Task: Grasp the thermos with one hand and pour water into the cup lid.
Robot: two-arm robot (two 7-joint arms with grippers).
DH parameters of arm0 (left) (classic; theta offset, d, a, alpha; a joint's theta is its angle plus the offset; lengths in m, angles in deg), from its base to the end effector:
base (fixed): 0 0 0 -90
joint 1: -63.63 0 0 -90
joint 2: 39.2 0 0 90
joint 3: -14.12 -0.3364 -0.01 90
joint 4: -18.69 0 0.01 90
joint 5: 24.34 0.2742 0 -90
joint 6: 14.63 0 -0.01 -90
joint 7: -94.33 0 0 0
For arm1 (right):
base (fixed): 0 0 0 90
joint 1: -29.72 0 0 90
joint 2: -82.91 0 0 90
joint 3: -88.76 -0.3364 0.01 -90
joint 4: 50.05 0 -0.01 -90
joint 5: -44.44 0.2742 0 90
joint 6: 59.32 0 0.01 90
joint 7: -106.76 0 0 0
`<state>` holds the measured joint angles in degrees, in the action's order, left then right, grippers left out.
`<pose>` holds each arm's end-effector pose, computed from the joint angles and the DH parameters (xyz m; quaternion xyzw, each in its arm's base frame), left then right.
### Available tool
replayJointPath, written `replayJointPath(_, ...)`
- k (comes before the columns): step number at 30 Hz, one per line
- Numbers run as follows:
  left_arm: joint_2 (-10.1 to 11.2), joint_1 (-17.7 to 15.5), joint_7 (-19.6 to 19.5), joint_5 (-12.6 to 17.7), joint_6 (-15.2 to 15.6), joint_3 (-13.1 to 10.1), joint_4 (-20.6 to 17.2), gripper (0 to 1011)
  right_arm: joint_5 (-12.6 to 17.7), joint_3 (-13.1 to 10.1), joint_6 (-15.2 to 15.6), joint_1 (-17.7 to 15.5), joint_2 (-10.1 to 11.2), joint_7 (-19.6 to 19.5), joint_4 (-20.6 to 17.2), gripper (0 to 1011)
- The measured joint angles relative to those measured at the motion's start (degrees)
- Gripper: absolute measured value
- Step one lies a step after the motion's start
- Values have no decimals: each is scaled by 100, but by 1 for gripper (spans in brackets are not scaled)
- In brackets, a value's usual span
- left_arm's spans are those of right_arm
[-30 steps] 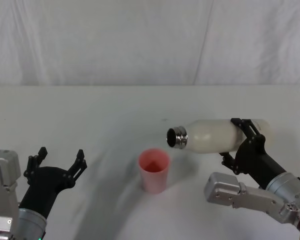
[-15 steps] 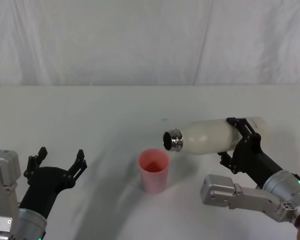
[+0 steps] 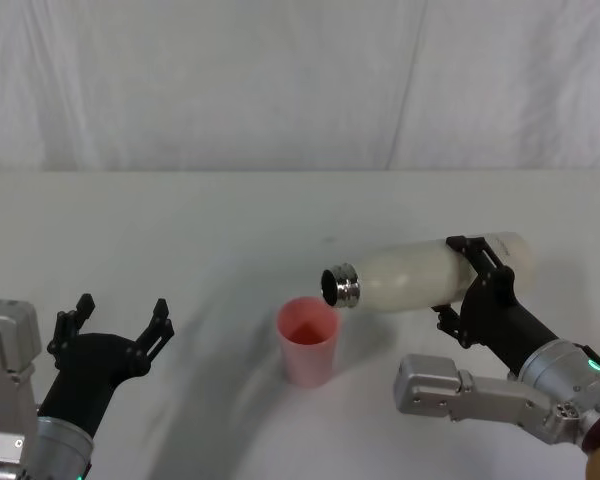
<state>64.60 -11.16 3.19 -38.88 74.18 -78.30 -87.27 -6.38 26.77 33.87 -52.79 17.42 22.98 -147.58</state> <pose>0.2067 0.0522 -0.3286 -0.0175 0.0064 0.6616 0.7497 0.3009 -0.0035 -0.3018 -0.3469 -0.5074 -0.3915 0.6848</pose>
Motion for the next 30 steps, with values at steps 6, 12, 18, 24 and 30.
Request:
replayJointPath(6,0,0,0,0,0,0,0,1001,-42,44,15,27,-1,-9,40,950)
replayJointPath(12,0,0,0,0,0,0,0,1001,-98,87,31,55,0,-27,77,950)
replayJointPath(18,0,0,0,0,0,0,0,1001,-161,131,52,90,8,-33,103,950)
replayJointPath(24,0,0,0,0,0,0,0,1001,-217,162,73,113,13,-47,131,950)
replayJointPath(30,0,0,0,0,0,0,0,1001,-291,178,117,153,21,-74,160,950)
